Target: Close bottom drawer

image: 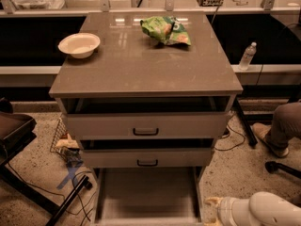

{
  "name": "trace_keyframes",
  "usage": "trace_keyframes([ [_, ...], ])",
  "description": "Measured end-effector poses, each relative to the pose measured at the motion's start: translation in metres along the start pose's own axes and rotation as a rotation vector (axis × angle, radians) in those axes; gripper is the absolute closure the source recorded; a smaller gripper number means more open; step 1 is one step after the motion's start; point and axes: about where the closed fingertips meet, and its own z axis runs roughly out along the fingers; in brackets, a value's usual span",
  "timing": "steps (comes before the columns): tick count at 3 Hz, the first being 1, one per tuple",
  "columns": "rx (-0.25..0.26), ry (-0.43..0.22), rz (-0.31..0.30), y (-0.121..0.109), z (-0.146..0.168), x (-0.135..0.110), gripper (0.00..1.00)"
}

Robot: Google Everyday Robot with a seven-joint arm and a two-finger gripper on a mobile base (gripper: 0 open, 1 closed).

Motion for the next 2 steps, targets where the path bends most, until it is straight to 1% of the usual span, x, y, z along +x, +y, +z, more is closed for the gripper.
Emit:
trace_keyframes([
  [2, -0.005, -0.002, -0.001, 0.0014, 0.0019, -0.0012, 0.96],
])
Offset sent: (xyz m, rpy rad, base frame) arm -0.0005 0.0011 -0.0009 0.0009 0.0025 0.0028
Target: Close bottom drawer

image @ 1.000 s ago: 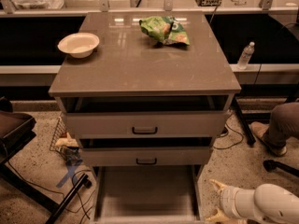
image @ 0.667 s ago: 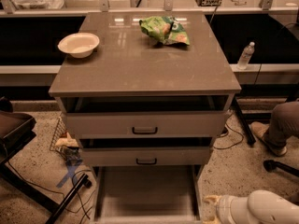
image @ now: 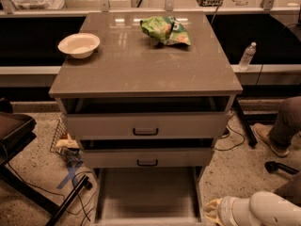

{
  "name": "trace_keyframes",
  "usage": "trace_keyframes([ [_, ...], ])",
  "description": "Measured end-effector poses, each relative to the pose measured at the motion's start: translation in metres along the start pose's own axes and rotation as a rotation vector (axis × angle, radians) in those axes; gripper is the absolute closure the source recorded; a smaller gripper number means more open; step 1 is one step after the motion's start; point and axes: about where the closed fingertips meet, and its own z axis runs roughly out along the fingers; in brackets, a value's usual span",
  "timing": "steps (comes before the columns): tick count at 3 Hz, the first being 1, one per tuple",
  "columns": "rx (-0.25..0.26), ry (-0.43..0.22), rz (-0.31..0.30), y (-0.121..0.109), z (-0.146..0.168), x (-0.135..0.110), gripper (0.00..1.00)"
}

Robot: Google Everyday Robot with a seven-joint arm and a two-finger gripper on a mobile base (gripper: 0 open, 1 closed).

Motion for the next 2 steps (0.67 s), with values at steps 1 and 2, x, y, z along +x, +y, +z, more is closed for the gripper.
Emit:
trace_keyframes([
  [1, -0.021, -0.027, 0.023, 0.007, 0.015, 0.007, 1.00],
  [2, -0.007, -0.094, 0.059, 0.016, 0.039, 0.029, 1.00],
])
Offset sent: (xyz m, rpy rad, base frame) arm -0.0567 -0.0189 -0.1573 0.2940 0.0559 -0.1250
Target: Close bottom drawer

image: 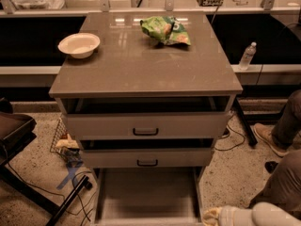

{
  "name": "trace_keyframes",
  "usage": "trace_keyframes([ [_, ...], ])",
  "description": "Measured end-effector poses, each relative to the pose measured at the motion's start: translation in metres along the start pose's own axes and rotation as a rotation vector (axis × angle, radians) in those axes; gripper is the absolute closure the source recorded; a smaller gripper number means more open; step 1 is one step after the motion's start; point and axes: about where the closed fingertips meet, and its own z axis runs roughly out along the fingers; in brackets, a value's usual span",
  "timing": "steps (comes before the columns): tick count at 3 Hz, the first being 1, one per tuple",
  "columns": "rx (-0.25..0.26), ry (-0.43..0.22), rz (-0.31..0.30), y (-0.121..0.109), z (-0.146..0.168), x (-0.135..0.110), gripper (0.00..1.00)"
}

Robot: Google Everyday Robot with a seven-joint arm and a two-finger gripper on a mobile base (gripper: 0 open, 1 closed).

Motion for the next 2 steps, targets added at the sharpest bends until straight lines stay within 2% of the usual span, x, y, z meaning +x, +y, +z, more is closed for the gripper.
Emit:
trace_keyframes([
  [1, 0.037, -0.076, 0.068, 0.023, 0.026, 0.049, 1.00],
  [2, 0.025, -0.115, 0.121, 0.059, 0.060, 0.082, 1.00],
])
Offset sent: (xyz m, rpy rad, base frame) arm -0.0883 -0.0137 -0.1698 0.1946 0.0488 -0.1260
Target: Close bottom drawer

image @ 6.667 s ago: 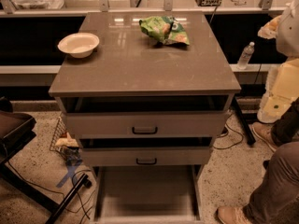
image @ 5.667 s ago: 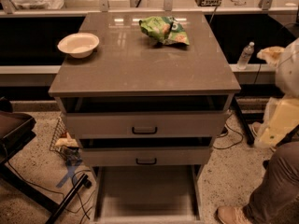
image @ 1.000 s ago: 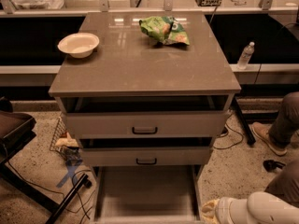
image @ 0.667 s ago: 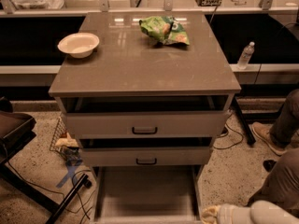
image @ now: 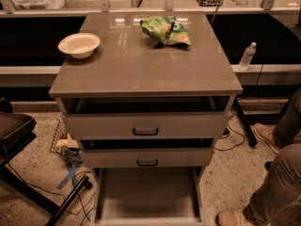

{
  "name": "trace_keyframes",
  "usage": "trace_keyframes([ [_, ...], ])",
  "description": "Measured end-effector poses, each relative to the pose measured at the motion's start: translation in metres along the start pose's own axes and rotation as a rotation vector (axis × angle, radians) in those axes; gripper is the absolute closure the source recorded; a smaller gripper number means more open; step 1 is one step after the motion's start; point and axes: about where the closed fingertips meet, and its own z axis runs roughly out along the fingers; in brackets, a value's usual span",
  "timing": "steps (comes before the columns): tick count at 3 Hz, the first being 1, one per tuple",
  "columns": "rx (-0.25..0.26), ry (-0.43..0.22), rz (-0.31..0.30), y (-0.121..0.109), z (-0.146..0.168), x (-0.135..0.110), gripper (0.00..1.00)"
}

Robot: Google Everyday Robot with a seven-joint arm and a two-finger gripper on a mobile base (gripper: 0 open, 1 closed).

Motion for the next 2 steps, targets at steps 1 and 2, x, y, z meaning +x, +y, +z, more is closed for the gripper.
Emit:
trace_keyframes([
  [1, -0.032, -0.016, 0.046, 0.0341, 0.0260, 0.0294, 1.00],
  [2, -0.032, -0.016, 0.046, 0.0341, 0.0260, 0.0294, 1.00],
])
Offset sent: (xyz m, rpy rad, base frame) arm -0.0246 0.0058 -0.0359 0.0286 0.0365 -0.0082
